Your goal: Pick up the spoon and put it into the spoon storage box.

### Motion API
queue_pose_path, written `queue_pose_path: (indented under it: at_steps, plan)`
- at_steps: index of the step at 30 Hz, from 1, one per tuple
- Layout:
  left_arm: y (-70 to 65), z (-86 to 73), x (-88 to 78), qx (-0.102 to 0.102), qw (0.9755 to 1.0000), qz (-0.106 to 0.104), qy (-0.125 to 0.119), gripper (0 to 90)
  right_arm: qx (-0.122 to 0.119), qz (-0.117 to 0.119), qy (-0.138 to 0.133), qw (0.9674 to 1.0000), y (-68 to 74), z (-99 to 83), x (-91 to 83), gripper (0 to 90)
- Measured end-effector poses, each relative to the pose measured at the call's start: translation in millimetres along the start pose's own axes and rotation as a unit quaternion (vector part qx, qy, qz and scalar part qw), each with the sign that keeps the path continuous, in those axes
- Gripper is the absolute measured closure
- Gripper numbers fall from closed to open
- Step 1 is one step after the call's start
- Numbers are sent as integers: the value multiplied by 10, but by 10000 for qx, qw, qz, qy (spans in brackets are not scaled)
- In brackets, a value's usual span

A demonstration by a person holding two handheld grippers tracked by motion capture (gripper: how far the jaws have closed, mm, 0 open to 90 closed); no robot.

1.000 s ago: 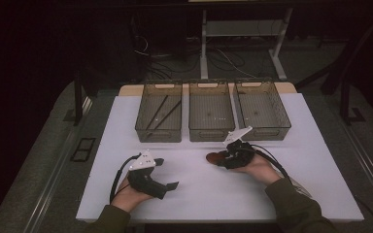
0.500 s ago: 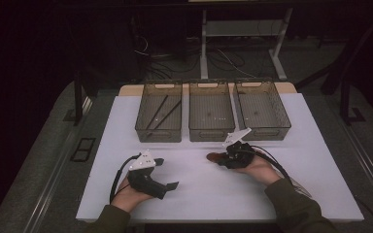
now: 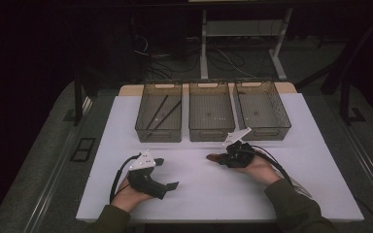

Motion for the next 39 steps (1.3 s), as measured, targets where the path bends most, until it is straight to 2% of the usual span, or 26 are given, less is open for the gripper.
queue_pose_path:
  at_steps: [7, 18, 23, 28, 39]
  plan:
    - [-2, -1, 2, -1, 10000, -12, 2, 0, 85, -52, -76, 9999, -24, 31, -65, 795]
    - [-4, 0, 5, 16, 10000, -24, -10, 0, 306, -62, -433, 9986, -66, 143, -290, 796]
    - [-6, 13, 6, -39, 10000, -73, -48, 0, 356, -112, -553, 9978, -89, 196, -373, 795]
    - [-7, 10, 6, 0, 10000, -79, -46, 0, 437, -153, -637, 9969, -100, 231, -436, 795]
    - [1, 36, 2, 33, 9999, -65, -104, 0, 419, -200, -804, 9957, -89, 377, -550, 795]
Point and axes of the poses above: each handheld gripper's, and its own axes: x roughly forward along the jaws, z roughly out of its top, y roughly to its left, the point moved 10 cm from there along x, roughly forward along the jaws, and after that the axes turned 7 degrees about z, right-handed, at the moved point
